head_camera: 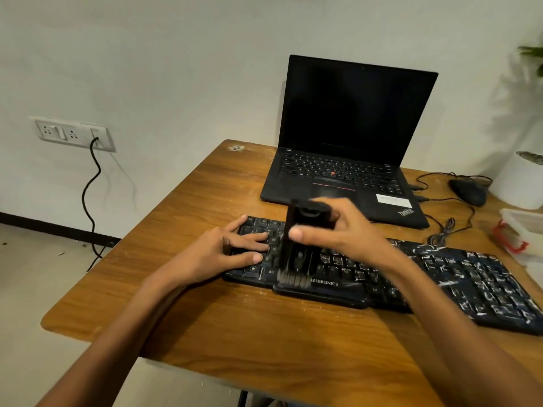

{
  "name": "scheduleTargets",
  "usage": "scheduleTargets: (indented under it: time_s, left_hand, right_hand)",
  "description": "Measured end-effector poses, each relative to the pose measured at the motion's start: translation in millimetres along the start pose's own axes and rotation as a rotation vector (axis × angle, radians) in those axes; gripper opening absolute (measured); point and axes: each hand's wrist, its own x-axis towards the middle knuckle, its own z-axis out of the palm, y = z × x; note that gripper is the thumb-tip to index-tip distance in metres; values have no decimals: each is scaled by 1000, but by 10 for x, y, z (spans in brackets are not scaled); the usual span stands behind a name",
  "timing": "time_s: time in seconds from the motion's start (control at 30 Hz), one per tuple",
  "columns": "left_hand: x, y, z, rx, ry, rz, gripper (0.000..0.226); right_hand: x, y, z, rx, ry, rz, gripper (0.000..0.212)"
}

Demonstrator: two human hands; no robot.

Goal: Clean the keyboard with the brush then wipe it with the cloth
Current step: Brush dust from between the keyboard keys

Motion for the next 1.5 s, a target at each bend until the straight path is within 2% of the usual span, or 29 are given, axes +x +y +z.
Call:
scheduleTargets:
  time_s: [0.03, 0.13, 0.17, 0.27, 0.3, 0.4, 0.5, 0.63, 0.8, 0.97, 1.07, 1.13, 1.2, 1.3, 1.5]
  left_hand:
    - [1, 6, -1, 6, 0, -5, 32]
    - [6, 5, 11, 22, 2, -14, 32]
    - [-1, 1, 14, 18, 3, -14, 32]
    - [-4, -18, -2, 10, -4, 9, 29]
    - [-5, -19, -1, 9, -4, 5, 30]
    - [-6, -21, 9, 10, 6, 0, 31]
    - [-14, -9, 5, -3, -3, 8, 31]
    - [-32, 31, 5, 49, 10, -7, 32]
    - [-18, 139, 105, 192, 23, 51, 37]
    - [1, 116, 121, 178, -22, 48, 37]
    - [14, 111, 115, 195, -32, 61, 40]
    - [19, 133, 105, 221, -51, 56, 34]
    - [11, 136, 92, 225, -62, 50, 33]
    - [6, 141, 97, 200, -53, 40, 43]
    - [6, 166, 99, 212, -75, 37, 46]
  right_hand:
    - [-9, 12, 55, 4, -13, 14, 22]
    - [25, 18, 66, -59, 151, -38, 16]
    - [31, 1, 60, -89, 157, -59, 16]
    - [30, -28, 153, -80, 1, -42, 20]
    - [42, -22, 173, -89, -6, -31, 21]
    - [67, -2, 104, -138, 116, -58, 21]
    - [25, 0, 126, -43, 56, -28, 20]
    - [-14, 24, -20, -150, 175, -27, 23]
    - [-244, 40, 5, -15, 57, -29, 24]
    - [-486, -2, -375, -93, 30, 103, 24]
    - [-422, -75, -317, -85, 23, 45, 22]
    - [-355, -41, -114, -87, -14, 18, 21]
    - [-378, 6, -123, -112, -25, 71, 22]
    - [-521, 16, -496, -154, -30, 199, 34]
    - [-558, 37, -325, -75, -60, 120, 26]
